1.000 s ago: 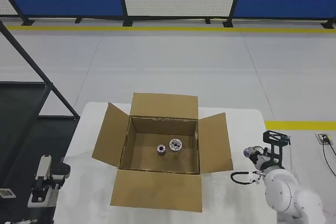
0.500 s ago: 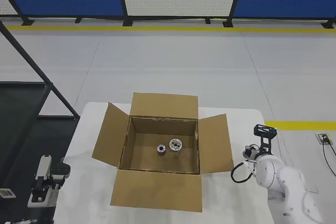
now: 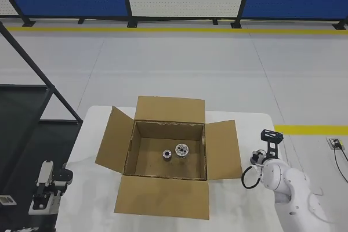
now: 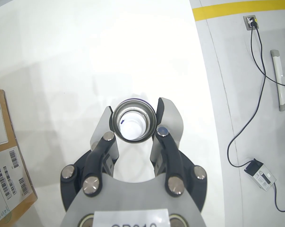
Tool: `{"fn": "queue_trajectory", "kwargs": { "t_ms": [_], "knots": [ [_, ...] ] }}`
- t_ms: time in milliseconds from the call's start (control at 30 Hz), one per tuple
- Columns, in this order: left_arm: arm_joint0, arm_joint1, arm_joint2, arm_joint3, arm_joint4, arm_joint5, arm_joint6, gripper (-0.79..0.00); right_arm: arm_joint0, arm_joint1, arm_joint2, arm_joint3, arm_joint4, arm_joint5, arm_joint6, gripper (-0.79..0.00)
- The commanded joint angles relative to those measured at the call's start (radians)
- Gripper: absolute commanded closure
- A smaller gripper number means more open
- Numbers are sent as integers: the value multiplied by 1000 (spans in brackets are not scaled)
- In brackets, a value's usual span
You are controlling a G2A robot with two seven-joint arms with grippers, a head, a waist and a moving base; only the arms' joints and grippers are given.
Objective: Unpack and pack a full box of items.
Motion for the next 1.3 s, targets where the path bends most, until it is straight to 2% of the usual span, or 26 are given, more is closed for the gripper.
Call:
{"fn": "queue_trajectory", "kwargs": {
  "t_ms": [0,33,67,100,133,167,200,500,800,933,1033,1133,1267],
  "knots": [
    [0,0,0,0,0,0,0,-785,0,-1,-1,2,2,-1,-2,-114],
    [0,0,0,0,0,0,0,-785,0,-1,-3,3,0,-1,-3,-234],
    [0,0,0,0,0,0,0,-785,0,-2,-4,3,-1,-1,-3,-317],
    [0,0,0,0,0,0,0,-785,0,-2,-4,3,-1,-2,-2,-366],
    [0,0,0,0,0,0,0,-785,1,-2,-4,3,0,-3,-3,-557],
    [0,0,0,0,0,0,0,-785,1,-3,-5,4,0,-3,-4,-690],
    [0,0,0,0,0,0,0,-785,1,-3,-5,3,0,-4,-5,-785],
    [0,0,0,0,0,0,0,-785,-28,-8,10,-72,-6,54,-67,-785],
    [0,0,0,0,0,0,0,-785,-223,-15,36,-463,0,132,-241,-785],
    [0,0,0,0,0,0,0,-785,-297,-14,24,-621,-11,72,-289,-785],
    [0,0,0,0,0,0,0,-785,-301,-12,-28,-694,-25,-45,-278,-785],
    [0,0,0,0,0,0,0,-785,-257,-12,-96,-704,-14,-174,-237,-785],
    [0,0,0,0,0,0,0,-785,-125,-18,-199,-637,8,-296,-135,-785]
  ]
}}
